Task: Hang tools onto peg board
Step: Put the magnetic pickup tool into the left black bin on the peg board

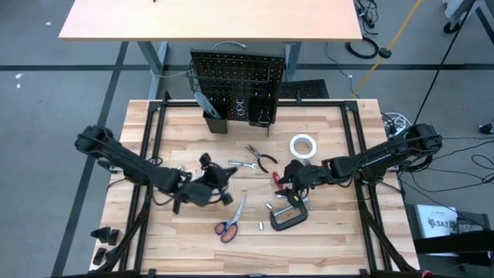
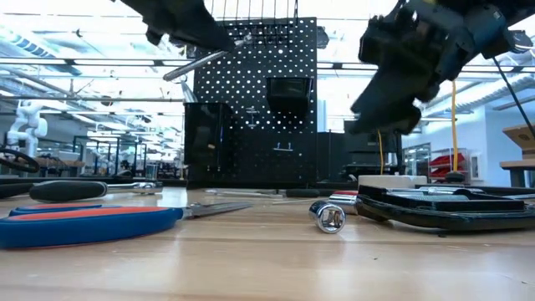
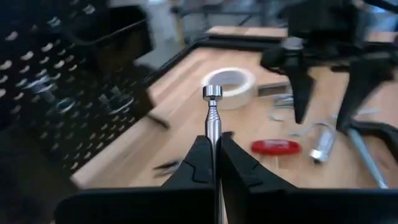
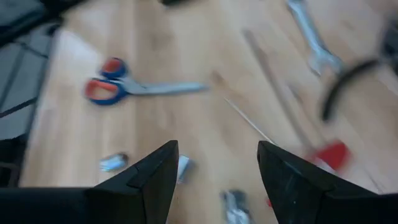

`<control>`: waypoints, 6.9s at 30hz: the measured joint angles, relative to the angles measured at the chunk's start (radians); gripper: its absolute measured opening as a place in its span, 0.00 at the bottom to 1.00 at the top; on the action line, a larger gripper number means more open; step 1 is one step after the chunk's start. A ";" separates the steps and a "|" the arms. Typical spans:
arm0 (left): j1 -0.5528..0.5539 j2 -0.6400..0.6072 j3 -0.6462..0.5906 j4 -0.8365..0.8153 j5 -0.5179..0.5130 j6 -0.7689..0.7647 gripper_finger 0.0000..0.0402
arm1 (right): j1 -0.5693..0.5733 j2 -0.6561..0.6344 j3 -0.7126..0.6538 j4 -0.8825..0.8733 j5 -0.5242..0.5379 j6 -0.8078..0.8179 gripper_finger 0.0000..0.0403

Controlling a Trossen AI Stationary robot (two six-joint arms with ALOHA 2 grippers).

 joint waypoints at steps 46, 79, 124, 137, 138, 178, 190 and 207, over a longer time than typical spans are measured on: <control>0.051 0.103 -0.246 0.850 0.692 0.013 0.00 | 0.105 0.222 0.247 0.435 0.058 -0.441 0.00; 0.085 0.108 -0.247 0.746 0.632 -0.009 0.00 | 0.106 0.210 0.247 0.463 0.059 -0.467 0.00; 0.083 0.105 -0.248 0.793 0.604 0.006 0.00 | 0.104 0.205 0.246 0.382 0.262 -0.414 0.00; 0.083 0.091 -0.248 0.788 0.602 0.020 0.00 | 0.120 0.159 0.246 0.279 0.273 -0.425 0.00; 0.083 0.085 -0.247 0.786 0.593 0.025 0.00 | 0.123 0.143 0.247 0.243 0.273 -0.424 0.00; 0.191 -0.250 -0.247 0.399 -0.289 0.001 0.00 | 0.177 -0.071 0.246 -0.089 0.270 -0.463 0.00; 0.186 -0.383 -0.327 0.332 -0.288 -0.132 0.00 | 0.177 -0.071 0.246 -0.094 0.270 -0.462 0.00; 0.322 -0.421 -0.381 0.581 -0.181 -0.146 0.00 | 0.177 -0.071 0.246 -0.089 0.271 -0.467 0.00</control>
